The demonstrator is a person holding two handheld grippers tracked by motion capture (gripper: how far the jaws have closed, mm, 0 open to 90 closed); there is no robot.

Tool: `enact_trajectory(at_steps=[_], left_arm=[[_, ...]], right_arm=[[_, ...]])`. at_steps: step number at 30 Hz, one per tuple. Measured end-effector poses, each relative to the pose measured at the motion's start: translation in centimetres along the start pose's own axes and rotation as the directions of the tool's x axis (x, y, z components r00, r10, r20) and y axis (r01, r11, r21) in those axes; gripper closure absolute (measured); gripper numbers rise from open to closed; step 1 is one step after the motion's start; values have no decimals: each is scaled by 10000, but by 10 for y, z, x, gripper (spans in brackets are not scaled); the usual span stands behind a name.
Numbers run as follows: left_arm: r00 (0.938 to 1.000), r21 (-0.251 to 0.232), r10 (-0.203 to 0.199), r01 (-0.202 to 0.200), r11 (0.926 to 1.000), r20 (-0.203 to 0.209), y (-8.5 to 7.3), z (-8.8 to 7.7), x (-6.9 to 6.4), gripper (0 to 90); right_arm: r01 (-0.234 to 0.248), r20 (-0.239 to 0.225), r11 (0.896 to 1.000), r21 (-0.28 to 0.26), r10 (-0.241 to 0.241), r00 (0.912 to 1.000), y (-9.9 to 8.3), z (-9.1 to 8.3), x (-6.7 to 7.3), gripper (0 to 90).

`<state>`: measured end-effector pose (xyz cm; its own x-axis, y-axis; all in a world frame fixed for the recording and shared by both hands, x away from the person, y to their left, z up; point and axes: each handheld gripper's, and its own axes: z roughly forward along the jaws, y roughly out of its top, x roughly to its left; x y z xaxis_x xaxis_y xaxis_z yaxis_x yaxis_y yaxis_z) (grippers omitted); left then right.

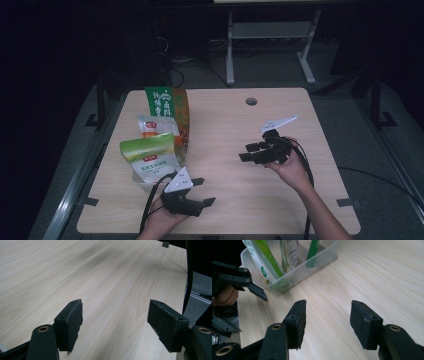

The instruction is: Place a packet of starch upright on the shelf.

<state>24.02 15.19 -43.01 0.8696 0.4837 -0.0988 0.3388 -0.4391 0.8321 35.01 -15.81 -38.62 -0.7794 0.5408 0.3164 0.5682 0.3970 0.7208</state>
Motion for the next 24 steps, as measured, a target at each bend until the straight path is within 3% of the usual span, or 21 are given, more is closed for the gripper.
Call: enact_trajectory(at_steps=[15, 24], left_arm=[[9998, 66, 191, -191, 9998, -12, -2, 3, -1, 281], [10000, -2, 8, -8, 10000, -36, -3, 3, 0, 281]], right_arm=[[-787, 346, 9969, -82, 790, 9963, -45, -22, -16, 455], [-1081, 479, 9940, -193, 1089, 9929, -64, -31, -21, 453]])
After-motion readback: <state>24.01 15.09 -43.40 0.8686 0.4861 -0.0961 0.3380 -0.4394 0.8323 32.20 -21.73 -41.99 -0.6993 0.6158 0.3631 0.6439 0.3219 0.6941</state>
